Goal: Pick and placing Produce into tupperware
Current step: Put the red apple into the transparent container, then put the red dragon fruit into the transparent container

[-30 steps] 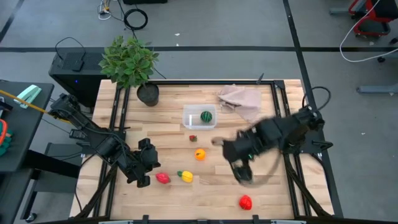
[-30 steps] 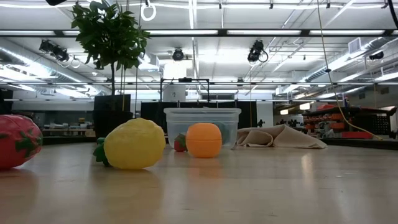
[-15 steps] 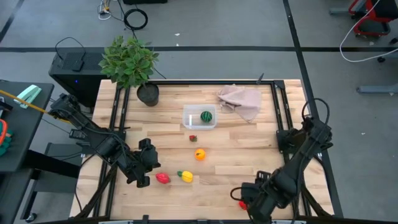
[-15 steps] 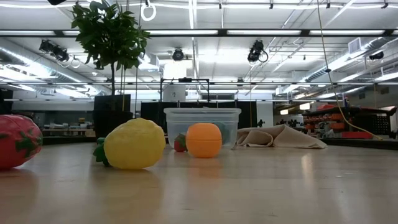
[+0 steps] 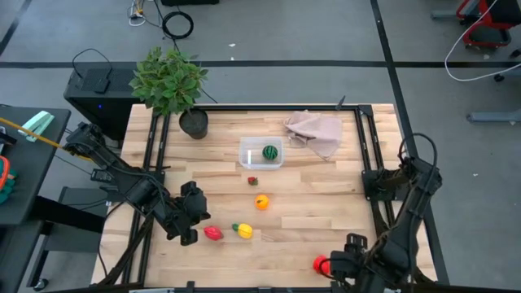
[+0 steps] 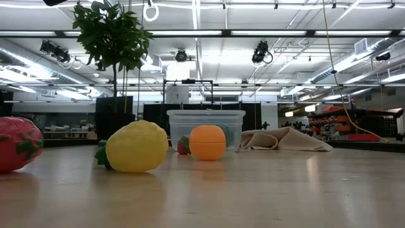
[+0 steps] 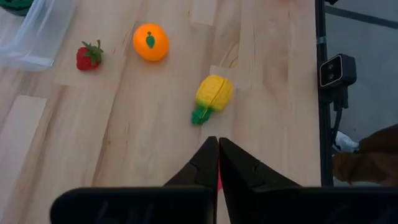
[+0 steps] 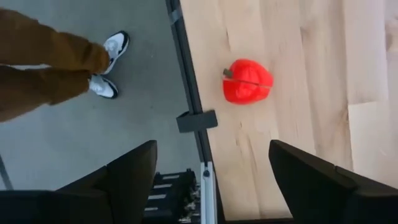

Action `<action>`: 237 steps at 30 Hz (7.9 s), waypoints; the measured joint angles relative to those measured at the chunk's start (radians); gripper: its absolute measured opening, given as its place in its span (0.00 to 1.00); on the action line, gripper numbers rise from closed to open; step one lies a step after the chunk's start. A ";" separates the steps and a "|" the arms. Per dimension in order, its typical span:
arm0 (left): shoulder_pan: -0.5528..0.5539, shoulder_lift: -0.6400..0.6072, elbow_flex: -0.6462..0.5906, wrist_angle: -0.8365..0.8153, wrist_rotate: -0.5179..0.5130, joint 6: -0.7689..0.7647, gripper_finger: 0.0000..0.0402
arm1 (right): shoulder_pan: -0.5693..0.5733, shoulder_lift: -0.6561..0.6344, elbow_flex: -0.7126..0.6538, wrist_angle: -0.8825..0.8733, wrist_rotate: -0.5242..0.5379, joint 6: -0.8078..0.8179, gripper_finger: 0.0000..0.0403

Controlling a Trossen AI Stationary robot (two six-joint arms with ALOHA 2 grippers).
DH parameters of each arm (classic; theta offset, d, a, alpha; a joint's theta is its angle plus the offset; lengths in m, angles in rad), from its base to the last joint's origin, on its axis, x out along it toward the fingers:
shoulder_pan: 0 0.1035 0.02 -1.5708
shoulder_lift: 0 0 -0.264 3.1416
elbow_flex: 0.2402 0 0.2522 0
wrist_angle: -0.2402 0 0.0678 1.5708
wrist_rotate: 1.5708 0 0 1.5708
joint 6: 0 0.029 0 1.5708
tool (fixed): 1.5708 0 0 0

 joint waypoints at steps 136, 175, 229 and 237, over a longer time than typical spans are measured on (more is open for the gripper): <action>0.000 0.000 0.000 -0.007 -0.013 0.000 0.10 | -0.336 0.120 -0.209 0.134 -0.221 -0.461 0.74; 0.000 0.000 0.000 -0.015 -0.013 0.001 0.09 | -1.225 0.141 0.037 0.137 -0.126 -0.786 0.74; -0.001 -0.001 0.000 -0.053 -0.016 -0.017 0.11 | -1.190 0.408 0.325 -0.145 -0.039 -0.924 0.86; -0.001 -0.001 0.000 -0.053 -0.016 -0.017 0.12 | -1.189 0.408 0.325 -0.148 -0.035 -0.917 0.88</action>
